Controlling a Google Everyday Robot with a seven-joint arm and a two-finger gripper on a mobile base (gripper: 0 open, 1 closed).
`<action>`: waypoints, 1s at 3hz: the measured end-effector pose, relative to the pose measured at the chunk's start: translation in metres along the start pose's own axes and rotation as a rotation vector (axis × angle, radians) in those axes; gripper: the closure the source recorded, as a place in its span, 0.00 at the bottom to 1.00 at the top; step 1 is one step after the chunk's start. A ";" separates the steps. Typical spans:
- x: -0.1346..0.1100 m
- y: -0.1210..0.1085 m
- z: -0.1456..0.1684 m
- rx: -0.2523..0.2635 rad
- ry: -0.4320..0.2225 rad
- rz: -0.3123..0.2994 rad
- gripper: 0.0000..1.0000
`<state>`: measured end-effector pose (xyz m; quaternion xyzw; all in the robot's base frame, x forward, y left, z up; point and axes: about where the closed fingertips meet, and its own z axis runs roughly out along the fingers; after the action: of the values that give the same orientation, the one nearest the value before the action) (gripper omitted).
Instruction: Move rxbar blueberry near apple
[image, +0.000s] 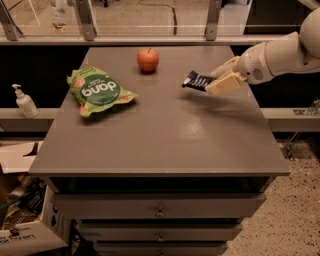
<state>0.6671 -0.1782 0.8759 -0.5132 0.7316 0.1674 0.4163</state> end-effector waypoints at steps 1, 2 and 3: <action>-0.003 -0.004 0.007 0.008 -0.009 0.001 1.00; -0.014 -0.013 0.026 0.022 -0.027 -0.009 1.00; -0.030 -0.027 0.050 0.046 -0.027 -0.033 1.00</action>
Offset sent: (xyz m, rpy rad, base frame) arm 0.0494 0.0364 0.0009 0.0287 -0.0687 -0.0197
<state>0.7169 -0.1370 0.8746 -0.5133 0.7210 0.1504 0.4405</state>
